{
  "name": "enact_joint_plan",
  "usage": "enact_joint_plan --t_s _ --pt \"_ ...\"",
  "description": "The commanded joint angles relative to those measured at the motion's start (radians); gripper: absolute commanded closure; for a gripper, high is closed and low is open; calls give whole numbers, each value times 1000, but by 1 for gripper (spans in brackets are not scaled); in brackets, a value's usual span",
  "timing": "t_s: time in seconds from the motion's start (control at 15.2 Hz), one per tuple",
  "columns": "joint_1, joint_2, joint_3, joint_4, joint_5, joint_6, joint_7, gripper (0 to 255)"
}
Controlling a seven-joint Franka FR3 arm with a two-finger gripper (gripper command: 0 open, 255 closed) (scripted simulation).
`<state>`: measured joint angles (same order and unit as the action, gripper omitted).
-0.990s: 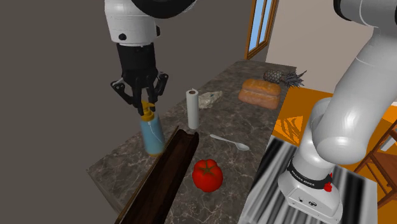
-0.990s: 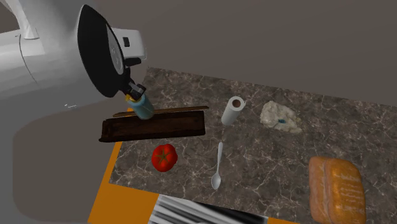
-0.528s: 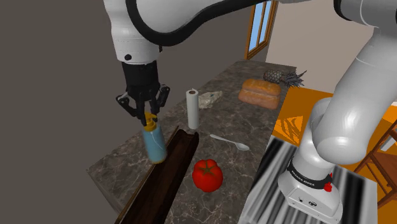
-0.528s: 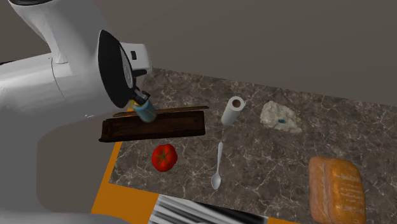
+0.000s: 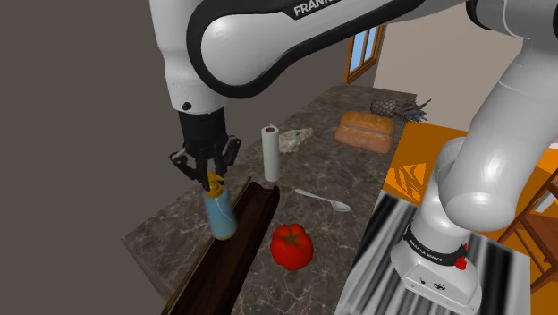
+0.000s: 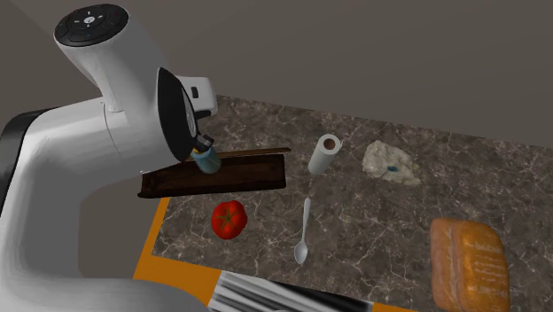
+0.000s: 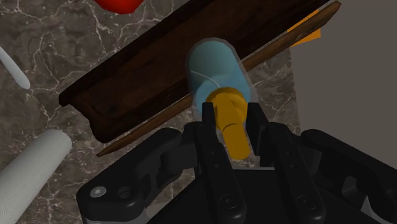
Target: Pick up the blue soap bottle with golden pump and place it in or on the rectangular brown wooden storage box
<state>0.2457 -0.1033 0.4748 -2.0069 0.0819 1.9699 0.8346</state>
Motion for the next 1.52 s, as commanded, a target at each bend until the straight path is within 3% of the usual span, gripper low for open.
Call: enact_joint_plan --t_s 0.0,0.33,0.4,0.73,0.99,1.45 --pt "0 0 0 -4 0 4 0 255" --pt "0 0 0 -4 0 4 0 255" --pt "0 0 0 -3 0 4 0 0" --pt "0 0 0 -3 0 4 0 0" --pt "-4 -23 -9 101 7 -122 -6 0" --pt "-4 -23 -9 101 7 -122 -6 0"
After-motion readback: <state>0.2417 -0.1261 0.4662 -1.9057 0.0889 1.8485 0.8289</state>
